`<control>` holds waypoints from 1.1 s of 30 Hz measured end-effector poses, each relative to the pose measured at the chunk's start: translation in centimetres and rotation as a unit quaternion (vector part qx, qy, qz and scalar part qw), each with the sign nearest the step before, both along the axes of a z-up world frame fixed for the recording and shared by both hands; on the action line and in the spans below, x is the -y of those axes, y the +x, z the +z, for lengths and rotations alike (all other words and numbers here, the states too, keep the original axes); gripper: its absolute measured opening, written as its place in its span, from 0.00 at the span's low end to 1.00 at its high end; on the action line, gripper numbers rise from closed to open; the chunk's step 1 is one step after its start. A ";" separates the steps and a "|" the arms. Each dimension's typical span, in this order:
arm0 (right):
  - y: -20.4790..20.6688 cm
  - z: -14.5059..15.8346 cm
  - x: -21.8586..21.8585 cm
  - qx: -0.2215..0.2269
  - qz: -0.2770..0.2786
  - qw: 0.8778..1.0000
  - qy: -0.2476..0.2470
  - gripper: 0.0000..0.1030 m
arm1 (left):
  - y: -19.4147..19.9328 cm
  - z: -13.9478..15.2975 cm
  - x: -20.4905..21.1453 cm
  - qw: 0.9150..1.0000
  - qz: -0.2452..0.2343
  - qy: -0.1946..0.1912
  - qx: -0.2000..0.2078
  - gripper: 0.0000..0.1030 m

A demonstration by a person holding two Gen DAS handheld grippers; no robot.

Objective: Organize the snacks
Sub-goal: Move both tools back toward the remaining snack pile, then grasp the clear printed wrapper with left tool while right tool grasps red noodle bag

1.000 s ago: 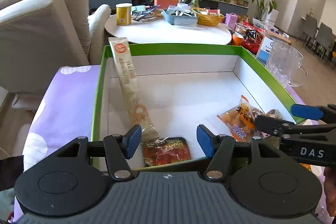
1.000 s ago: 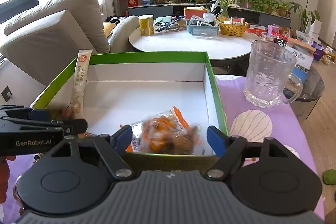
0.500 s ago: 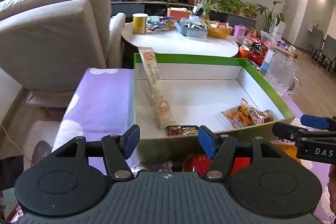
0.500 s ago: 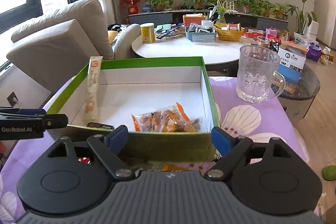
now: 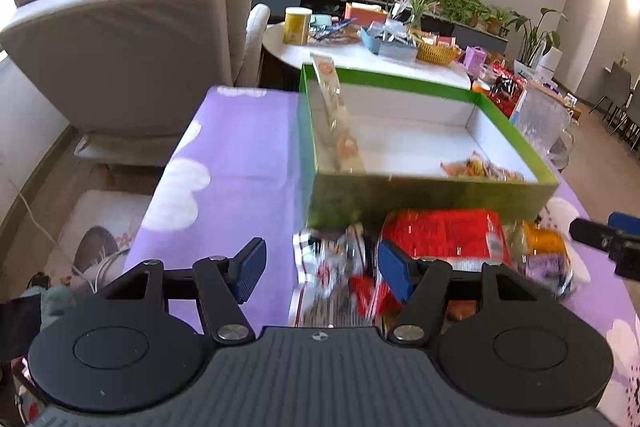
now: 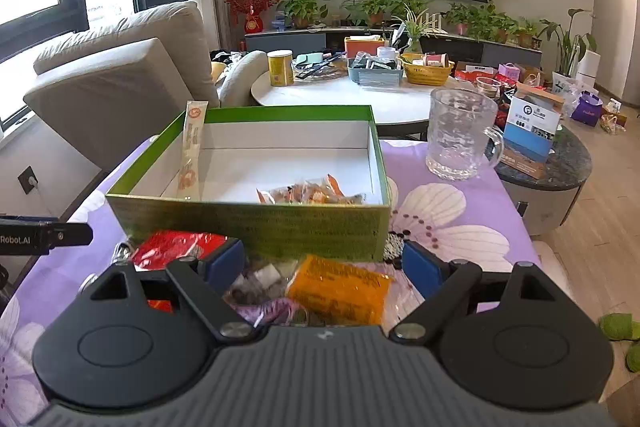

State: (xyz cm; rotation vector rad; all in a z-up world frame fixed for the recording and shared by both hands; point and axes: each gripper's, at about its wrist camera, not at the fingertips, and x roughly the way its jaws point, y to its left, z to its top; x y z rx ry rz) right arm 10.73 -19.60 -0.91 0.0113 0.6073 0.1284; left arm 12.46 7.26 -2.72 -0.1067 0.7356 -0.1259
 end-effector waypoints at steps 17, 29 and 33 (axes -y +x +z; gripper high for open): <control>-3.0 -1.3 0.5 -0.015 0.005 1.000 -0.013 0.64 | -3.5 -2.5 1.6 0.999 -0.037 0.013 -0.033 0.57; -3.5 -1.7 -0.4 -0.022 0.023 0.999 -0.018 0.64 | -2.5 -2.5 -2.3 0.999 0.038 -0.014 -0.035 0.57; -3.7 -1.7 -1.0 -0.022 0.033 0.999 -0.022 0.64 | -1.8 -2.5 -1.6 0.999 0.024 -0.012 -0.033 0.57</control>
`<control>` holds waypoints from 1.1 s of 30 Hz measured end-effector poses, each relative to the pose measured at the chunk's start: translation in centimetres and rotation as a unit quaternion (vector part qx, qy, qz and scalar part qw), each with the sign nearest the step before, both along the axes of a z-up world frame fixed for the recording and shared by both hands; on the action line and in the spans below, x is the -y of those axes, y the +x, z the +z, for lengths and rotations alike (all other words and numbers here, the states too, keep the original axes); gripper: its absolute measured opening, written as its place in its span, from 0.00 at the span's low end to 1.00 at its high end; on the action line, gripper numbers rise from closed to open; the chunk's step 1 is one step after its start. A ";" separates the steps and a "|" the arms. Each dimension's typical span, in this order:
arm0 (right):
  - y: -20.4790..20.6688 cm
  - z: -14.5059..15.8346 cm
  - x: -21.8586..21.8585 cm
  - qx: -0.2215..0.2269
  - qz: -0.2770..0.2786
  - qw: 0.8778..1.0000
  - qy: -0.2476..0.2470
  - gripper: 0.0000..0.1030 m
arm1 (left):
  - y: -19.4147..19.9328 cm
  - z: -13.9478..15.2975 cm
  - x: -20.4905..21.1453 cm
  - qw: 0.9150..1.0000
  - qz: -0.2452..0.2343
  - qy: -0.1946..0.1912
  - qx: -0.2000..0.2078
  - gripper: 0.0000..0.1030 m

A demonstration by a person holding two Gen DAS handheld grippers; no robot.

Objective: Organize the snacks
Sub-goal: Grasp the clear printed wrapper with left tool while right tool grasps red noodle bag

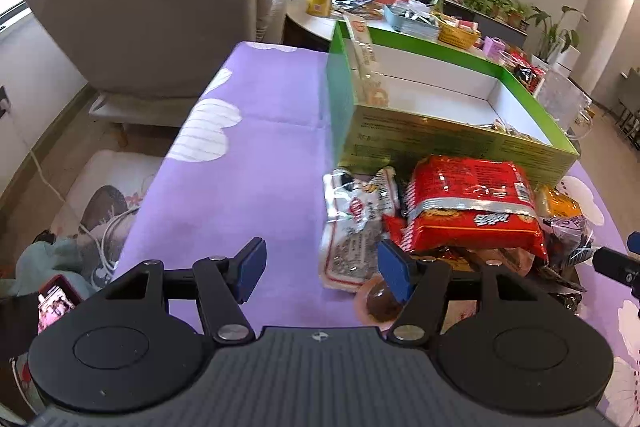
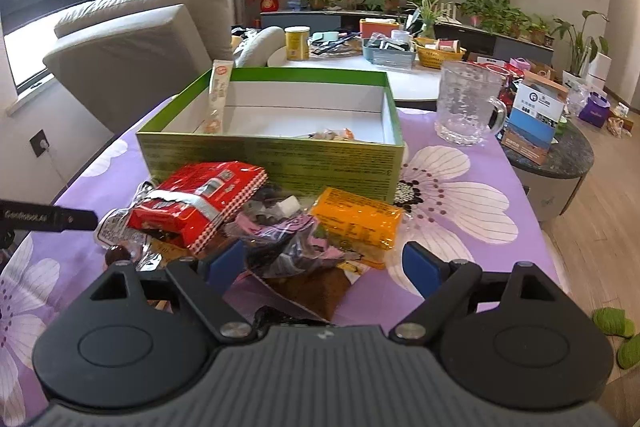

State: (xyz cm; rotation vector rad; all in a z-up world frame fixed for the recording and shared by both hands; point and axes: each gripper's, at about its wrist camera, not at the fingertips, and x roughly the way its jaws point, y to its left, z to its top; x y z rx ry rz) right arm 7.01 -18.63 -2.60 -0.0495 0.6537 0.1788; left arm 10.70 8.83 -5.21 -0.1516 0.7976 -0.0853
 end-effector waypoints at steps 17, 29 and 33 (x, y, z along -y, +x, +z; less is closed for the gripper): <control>-0.6 -0.7 -0.8 -0.019 0.008 1.000 -0.005 0.64 | 2.9 -1.7 3.8 0.997 -0.061 0.048 0.006 0.60; -0.5 0.2 -2.6 0.011 0.053 0.998 -0.013 0.64 | 1.7 -2.1 0.1 0.999 -0.003 0.036 -0.021 0.62; 0.3 1.1 -3.0 0.033 0.071 0.997 -0.008 0.64 | 1.5 -1.8 -0.3 0.999 -0.001 0.031 -0.024 0.62</control>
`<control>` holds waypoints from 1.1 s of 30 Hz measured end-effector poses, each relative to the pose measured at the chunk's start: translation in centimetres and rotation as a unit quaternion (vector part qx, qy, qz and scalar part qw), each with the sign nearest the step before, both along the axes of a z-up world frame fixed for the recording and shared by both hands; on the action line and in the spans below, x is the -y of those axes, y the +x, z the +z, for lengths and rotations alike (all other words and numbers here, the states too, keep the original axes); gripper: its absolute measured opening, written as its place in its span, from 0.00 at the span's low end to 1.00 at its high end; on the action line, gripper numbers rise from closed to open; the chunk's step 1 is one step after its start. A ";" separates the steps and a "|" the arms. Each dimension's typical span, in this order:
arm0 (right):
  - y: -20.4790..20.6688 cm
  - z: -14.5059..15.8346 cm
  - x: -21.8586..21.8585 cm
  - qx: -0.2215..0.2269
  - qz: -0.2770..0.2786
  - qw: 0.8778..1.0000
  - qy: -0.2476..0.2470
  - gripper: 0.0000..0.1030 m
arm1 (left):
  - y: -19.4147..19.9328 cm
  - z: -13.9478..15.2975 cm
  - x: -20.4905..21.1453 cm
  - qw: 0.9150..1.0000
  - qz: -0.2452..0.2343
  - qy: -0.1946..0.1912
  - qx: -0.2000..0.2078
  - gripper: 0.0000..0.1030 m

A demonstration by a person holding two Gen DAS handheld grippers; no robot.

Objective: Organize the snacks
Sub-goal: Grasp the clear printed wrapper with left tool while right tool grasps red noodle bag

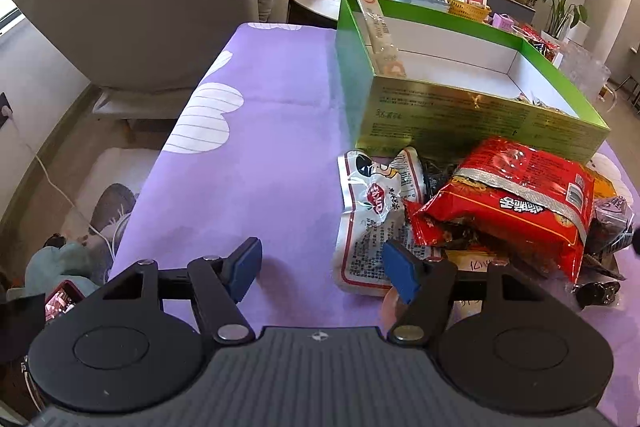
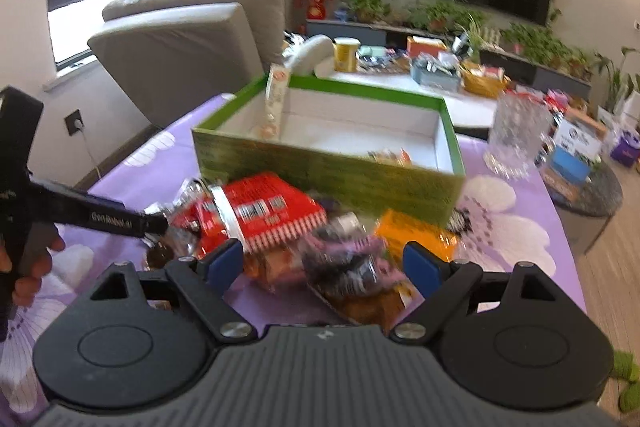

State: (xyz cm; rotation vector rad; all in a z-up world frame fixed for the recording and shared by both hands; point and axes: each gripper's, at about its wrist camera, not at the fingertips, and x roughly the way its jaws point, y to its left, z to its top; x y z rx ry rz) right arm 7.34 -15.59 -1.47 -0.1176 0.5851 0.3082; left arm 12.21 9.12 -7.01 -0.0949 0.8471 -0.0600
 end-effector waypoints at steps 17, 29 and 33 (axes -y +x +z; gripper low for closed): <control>5.3 -1.3 -4.8 -0.015 0.135 0.990 -0.048 0.64 | 1.5 -0.2 0.0 1.000 -0.012 -0.010 0.008 0.62; 5.3 -2.0 -4.9 -0.030 0.128 0.989 -0.072 0.63 | 1.7 0.6 -0.6 0.999 -0.011 -0.025 0.017 0.62; 4.7 -1.3 -3.9 -0.024 0.098 0.993 -0.068 0.63 | 2.6 0.7 1.0 0.999 -0.034 -0.027 0.024 0.62</control>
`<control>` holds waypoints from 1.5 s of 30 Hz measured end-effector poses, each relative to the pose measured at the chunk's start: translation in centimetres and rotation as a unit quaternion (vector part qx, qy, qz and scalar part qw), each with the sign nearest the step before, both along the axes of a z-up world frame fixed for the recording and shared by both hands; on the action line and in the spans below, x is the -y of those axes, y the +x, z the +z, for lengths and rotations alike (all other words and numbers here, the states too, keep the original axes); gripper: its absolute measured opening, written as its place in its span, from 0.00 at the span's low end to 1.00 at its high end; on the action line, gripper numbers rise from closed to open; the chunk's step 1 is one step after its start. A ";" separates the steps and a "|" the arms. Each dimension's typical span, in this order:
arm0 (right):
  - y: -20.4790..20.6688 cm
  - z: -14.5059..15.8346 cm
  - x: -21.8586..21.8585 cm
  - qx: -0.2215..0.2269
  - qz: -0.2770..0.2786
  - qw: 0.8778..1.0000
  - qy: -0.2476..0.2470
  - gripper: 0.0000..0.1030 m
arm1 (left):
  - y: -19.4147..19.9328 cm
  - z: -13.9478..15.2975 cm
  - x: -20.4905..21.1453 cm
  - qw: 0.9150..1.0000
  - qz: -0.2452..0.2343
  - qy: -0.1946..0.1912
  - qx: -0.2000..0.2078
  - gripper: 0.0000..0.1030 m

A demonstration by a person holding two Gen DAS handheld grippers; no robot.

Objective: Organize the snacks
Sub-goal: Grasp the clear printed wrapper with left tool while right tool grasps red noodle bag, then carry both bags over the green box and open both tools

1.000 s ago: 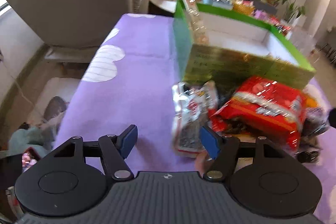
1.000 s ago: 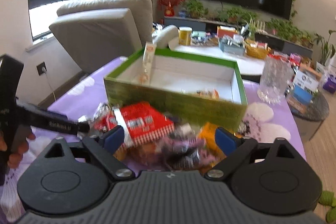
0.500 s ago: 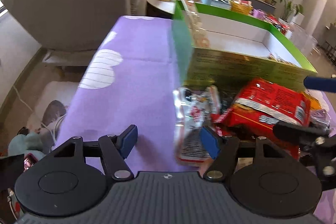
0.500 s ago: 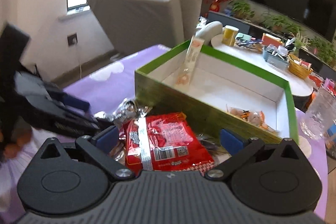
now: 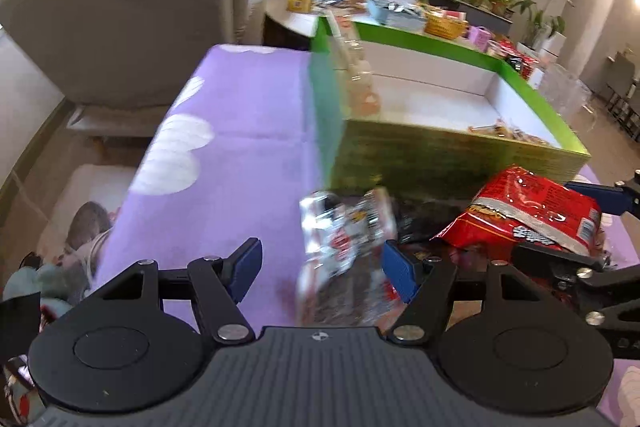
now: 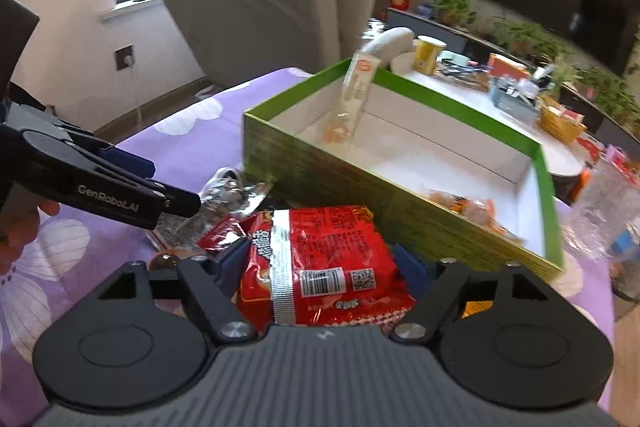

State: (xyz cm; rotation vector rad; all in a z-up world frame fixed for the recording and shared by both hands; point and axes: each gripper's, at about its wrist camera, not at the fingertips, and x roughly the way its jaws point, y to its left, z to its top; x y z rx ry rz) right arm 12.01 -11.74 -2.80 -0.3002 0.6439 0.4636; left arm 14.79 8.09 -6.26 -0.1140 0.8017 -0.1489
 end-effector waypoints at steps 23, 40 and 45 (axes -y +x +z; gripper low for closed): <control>-1.5 1.1 1.7 -0.002 -0.045 0.996 0.075 0.63 | -0.2 -0.6 -1.5 0.999 0.043 0.022 -0.016 0.60; -1.9 1.0 2.1 -0.004 -0.053 0.995 0.085 0.63 | -1.1 -0.3 -1.1 0.999 0.015 0.027 0.010 0.43; -2.5 1.7 2.3 0.006 -0.051 0.995 0.088 0.63 | -2.0 0.9 -1.1 0.999 0.014 0.011 0.027 0.43</control>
